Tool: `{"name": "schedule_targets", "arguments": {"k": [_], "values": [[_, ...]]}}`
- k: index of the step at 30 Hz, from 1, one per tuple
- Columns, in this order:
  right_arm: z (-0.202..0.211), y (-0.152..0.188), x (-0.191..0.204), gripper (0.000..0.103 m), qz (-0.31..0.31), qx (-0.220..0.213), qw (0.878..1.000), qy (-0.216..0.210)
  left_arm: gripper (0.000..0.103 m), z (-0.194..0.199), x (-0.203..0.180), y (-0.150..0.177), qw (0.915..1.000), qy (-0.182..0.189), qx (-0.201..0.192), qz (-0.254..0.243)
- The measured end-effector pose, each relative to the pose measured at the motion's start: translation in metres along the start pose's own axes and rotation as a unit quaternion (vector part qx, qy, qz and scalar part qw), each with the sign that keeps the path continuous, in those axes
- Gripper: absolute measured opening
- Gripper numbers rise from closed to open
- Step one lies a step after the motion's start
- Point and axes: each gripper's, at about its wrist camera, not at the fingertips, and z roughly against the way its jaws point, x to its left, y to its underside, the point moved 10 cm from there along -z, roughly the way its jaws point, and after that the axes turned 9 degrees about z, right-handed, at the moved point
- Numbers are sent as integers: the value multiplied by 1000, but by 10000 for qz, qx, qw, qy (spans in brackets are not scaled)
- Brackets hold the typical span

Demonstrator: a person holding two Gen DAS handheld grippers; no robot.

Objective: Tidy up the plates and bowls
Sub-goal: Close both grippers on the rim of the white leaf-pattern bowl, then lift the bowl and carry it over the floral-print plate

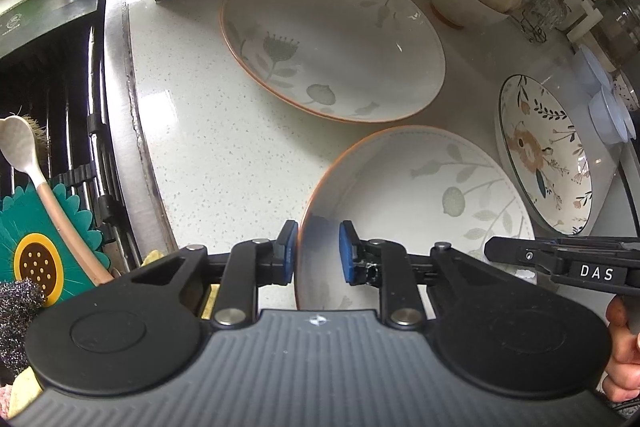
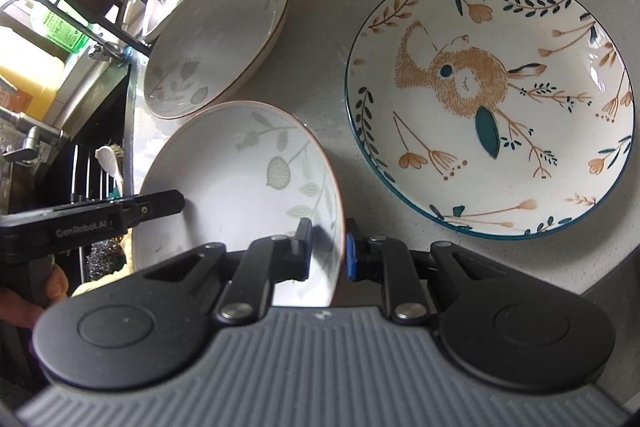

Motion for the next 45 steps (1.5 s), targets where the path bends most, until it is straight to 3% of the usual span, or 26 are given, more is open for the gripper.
{"name": "schedule_targets", "arguments": {"k": [12, 28, 45], "values": [[25, -19, 6, 19, 386, -31, 9991, -191, 26, 27, -5, -8, 9992, 77, -211, 333], [97, -73, -23, 19, 657, -829, 9926, -592, 26, 77, -77, -42, 9942, 193, -983, 395], [121, -79, -103, 19, 905, -1079, 9893, -387, 26, 42, -160, -26, 9960, 222, -797, 331]]}}
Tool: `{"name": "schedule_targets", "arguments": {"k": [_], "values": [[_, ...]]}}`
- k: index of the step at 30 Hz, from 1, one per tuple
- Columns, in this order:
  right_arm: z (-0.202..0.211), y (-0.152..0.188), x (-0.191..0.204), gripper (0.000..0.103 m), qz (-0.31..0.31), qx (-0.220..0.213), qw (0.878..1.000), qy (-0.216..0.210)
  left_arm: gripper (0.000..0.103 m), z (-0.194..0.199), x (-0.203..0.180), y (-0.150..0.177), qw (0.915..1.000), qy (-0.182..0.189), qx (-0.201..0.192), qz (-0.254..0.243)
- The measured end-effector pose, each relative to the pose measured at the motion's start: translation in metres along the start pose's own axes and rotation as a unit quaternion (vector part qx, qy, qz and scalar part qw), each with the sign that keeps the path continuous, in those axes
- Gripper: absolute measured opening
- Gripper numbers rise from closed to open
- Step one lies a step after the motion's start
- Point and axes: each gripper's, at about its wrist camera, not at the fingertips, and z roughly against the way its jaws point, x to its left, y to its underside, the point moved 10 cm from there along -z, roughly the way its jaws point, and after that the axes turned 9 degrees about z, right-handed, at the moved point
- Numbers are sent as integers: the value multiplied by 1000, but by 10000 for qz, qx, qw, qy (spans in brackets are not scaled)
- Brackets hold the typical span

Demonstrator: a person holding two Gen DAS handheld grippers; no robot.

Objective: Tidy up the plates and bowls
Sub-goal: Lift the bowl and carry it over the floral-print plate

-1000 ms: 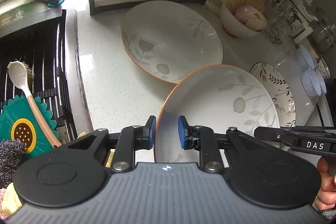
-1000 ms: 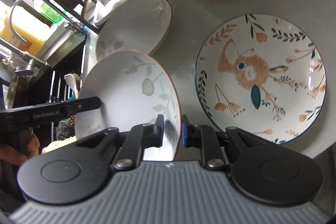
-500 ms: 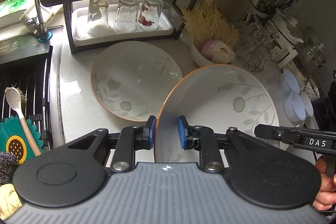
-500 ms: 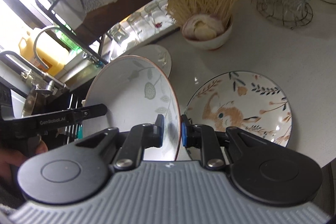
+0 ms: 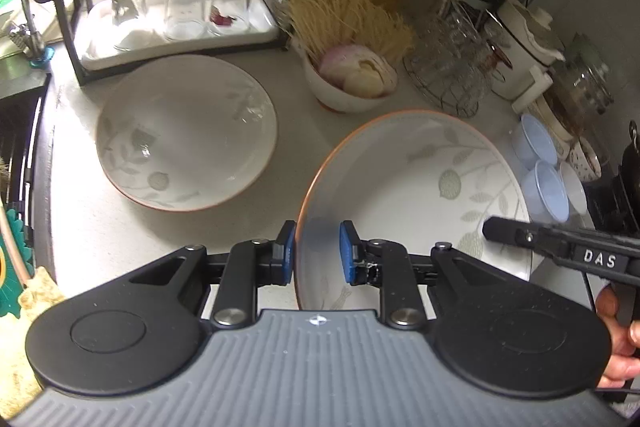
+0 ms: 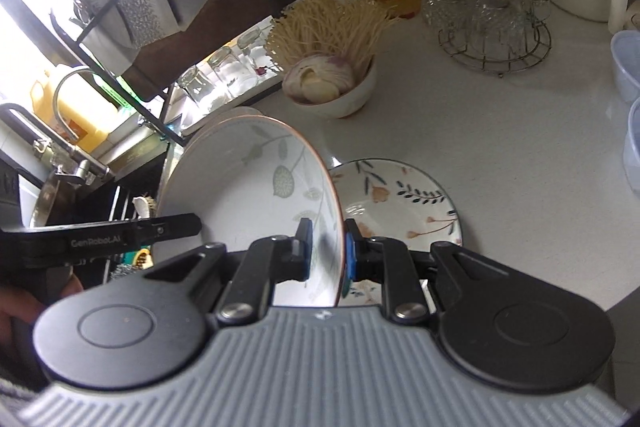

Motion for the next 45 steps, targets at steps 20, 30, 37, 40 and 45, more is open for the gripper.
{"name": "schedule_targets", "arguments": {"k": [20, 30, 37, 40, 45], "values": [[-37, 17, -63, 20, 99, 263, 9993, 226, 28, -89, -20, 15, 9973, -328, 653, 63], [-49, 17, -66, 20, 337, 277, 9984, 368, 29, -99, -22, 17, 9962, -477, 728, 30], [-60, 20, -74, 24, 158, 386, 9979, 486, 29, -103, -22, 15, 9953, -471, 844, 95], [-61, 20, -76, 24, 82, 365, 9982, 471, 29, -106, -22, 12, 9948, -435, 902, 208], [-64, 20, -78, 23, -72, 346, 9986, 396, 31, -107, -15, 8, 9920, -317, 1100, 529]]}}
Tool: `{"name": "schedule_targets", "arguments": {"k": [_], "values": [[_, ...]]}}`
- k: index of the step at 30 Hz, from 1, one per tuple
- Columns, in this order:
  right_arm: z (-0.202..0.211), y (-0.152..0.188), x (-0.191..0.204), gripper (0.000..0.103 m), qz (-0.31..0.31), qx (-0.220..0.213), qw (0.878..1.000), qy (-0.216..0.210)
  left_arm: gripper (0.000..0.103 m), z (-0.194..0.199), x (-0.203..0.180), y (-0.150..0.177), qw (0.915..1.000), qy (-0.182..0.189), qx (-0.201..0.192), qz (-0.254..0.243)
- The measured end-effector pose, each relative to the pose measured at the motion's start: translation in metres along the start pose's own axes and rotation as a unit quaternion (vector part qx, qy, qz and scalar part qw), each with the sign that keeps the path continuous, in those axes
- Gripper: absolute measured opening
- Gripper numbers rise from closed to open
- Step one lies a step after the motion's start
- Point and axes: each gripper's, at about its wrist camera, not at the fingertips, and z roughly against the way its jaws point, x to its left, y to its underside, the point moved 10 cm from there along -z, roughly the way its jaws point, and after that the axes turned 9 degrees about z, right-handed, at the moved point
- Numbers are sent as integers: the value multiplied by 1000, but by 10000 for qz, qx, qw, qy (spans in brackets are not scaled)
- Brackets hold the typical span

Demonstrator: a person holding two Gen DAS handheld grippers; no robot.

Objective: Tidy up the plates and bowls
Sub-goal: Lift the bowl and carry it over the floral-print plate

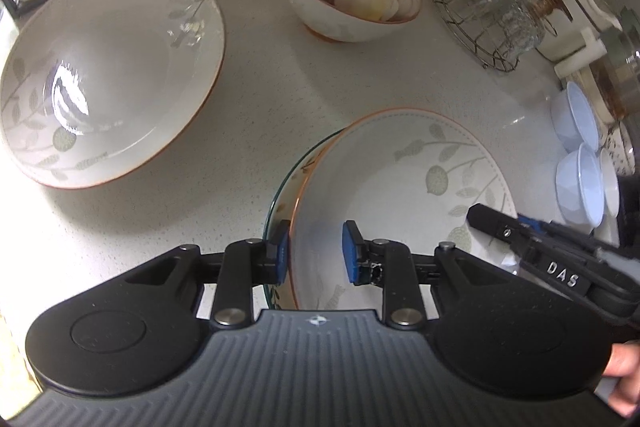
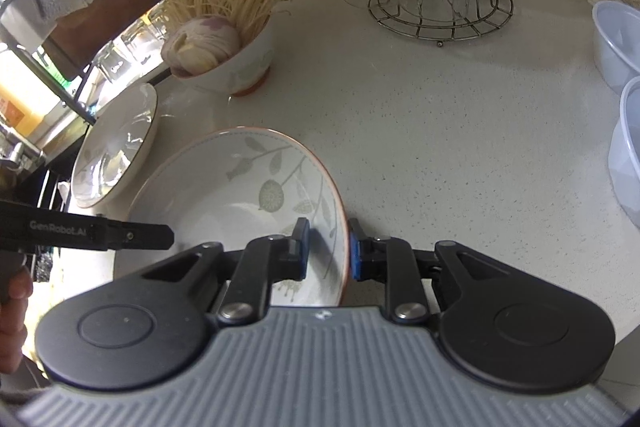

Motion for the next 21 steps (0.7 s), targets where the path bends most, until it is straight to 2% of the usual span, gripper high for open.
{"name": "schedule_targets", "arguments": {"k": [6, 16, 21], "values": [[-5, 3, 1, 23, -177, 80, 9996, -220, 38, 6, 2, 3, 9995, 17, 306, 70], [-7, 3, -1, 24, -266, 59, 9988, -404, 41, 15, 4, 9, 9989, -116, 436, 112], [-8, 3, -1, 25, -202, 91, 9987, -451, 48, 25, 1, 12, 9986, -358, 368, -85]]}}
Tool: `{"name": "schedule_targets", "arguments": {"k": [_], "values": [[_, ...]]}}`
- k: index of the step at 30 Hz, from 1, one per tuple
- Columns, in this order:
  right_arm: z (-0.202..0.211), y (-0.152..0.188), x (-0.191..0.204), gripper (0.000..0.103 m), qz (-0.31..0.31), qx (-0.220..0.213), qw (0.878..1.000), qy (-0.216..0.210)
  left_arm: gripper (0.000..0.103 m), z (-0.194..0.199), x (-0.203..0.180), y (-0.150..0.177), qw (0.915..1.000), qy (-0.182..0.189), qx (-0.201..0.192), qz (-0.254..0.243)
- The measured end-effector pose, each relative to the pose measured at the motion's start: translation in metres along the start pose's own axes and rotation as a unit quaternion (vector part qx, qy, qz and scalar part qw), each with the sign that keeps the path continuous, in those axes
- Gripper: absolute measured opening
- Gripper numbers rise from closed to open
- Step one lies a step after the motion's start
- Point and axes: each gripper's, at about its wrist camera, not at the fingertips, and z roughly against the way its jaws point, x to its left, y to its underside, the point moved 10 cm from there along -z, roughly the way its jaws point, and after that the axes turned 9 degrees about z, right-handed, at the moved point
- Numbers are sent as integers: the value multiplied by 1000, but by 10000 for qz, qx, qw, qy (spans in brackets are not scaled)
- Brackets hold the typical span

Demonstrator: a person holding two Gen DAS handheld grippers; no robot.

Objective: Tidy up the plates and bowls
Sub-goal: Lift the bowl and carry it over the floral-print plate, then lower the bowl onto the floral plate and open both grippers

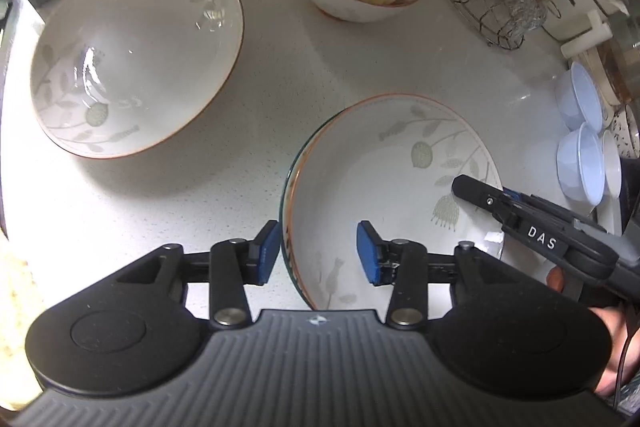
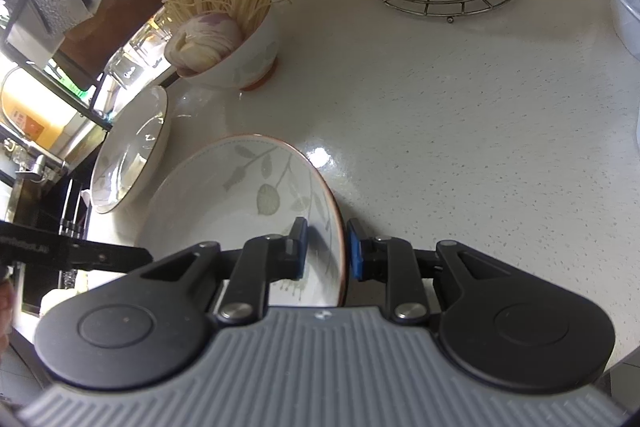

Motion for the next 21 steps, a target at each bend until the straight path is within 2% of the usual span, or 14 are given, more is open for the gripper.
{"name": "schedule_targets", "arguments": {"k": [4, 11, 21], "values": [[0, 0, 1, 25, 57, 15, 10000, -3, 48, -1, 0, 3, 10000, -60, 5, 40], [3, -5, 0, 25, 25, 27, 10000, -2, 48, 29, -5, -12, 9975, 6, -704, 111], [55, -31, 14, 26, 422, -758, 9962, 103, 48, 92, -26, -25, 9834, 83, -1813, -71]]}}
